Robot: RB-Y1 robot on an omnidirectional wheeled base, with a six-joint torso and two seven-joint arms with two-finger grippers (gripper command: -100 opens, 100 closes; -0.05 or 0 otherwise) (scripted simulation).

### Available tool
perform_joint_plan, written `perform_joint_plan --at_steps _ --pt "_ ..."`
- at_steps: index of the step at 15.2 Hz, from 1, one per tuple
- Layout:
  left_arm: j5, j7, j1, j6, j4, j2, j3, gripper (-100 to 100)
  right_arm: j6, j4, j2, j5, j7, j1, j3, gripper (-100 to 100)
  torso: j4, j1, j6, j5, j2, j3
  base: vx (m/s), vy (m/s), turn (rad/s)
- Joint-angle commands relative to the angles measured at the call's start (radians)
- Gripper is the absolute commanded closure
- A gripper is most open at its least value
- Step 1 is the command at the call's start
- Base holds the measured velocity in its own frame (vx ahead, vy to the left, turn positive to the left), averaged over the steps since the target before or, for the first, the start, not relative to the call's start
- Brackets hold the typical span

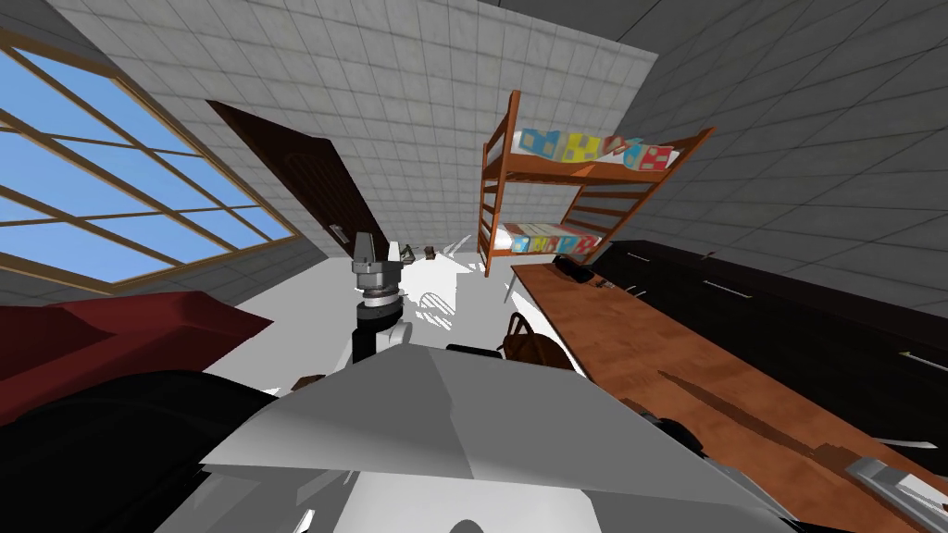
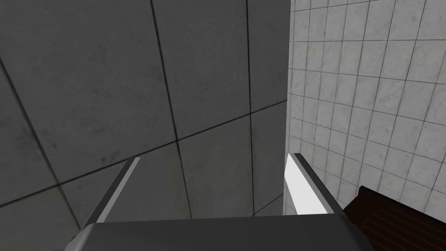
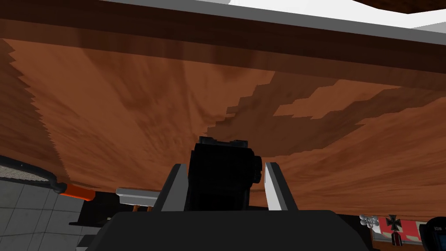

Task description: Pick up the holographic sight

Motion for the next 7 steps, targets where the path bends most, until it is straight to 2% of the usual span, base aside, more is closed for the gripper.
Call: perform_joint_plan --at_steps 1,2,5,6,7 --pt "0.0 0.0 0.0 0.0 0.0 0.0 0.0 0 0.0 0.0 0.0 0.0 0.0 0.0 0.0 100 0.0 0.0 0.0 0.0 0.0 0.0 0.0 0.0 0.0" --pt "0.0 0.0 0.0 0.0 0.0 0.0 0.0 0 0.014 -0.031 -0.014 -0.018 0.003 0.021 0.005 100 0.0 0.0 0.0 0.0 0.0 0.0 0.007 -0.001 -0.031" --pt "0.0 0.0 0.0 0.0 0.0 0.0 0.0 0 0.031 -0.073 -0.032 -0.043 0.006 0.049 0.01 100 0.0 0.001 0.001 0.001 0.0 0.0 0.014 0.003 -0.046" --pt "0.0 0.0 0.0 0.0 0.0 0.0 0.0 0 0.036 -0.083 -0.037 -0.05 0.007 0.056 0.011 100 0.0 0.001 0.001 0.001 0.0 0.0 0.009 0.002 -0.027" --pt "0.0 0.0 0.0 0.0 0.0 0.0 0.0 0 0.027 -0.065 -0.029 -0.038 0.006 0.043 0.009 100 0.0 0.001 0.001 0.001 0.0 0.0 0.004 0.001 -0.01"
